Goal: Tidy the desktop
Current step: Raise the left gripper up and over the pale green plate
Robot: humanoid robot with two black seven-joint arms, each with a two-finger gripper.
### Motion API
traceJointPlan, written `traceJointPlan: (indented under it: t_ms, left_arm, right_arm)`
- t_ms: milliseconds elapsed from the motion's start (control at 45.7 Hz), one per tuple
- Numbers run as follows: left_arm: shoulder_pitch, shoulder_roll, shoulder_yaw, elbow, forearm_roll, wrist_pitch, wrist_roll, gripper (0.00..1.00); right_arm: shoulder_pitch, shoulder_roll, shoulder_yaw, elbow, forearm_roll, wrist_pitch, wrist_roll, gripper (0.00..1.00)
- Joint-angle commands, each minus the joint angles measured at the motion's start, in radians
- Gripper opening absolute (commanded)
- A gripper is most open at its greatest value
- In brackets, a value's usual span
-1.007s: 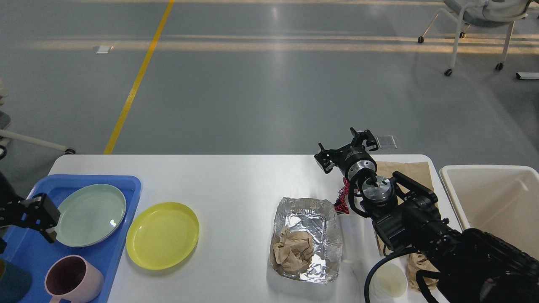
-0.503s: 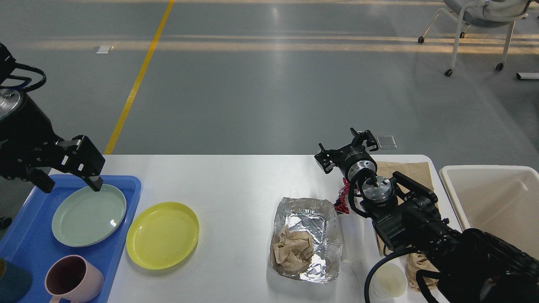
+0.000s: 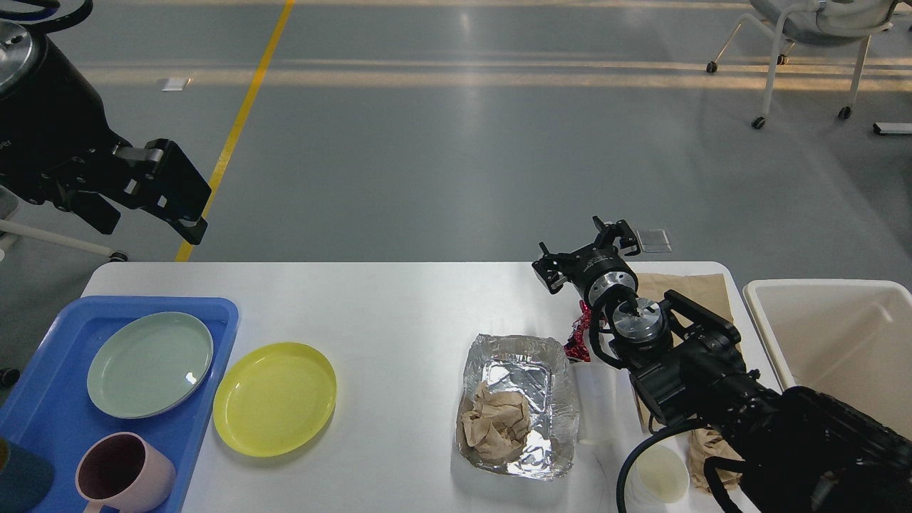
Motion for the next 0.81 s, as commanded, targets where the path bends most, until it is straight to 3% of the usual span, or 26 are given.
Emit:
traceJointPlan:
  t_ms: [0,657,788]
  left_arm:
    - [0.002,-0.019,-0.002,-0.022,0.0,0.0,0.005,0.79]
    - [0.038,-0.042,-0.007,-0.107,0.003,0.0,0.019,0.7]
    - [0.071,-0.041,-0.007,-0.107,0.005,0.067,0.022,0.69]
  right_arm:
    - [0.001,0.0,0.001,0.001,0.0,0.0,-0.001,1.0]
    - [0.0,0.0,0.001,-0.001,0.0,0.0,0.001,1.0]
    - [0.001,0.0,0.001,-0.001,0.0,0.0,-0.001,1.0]
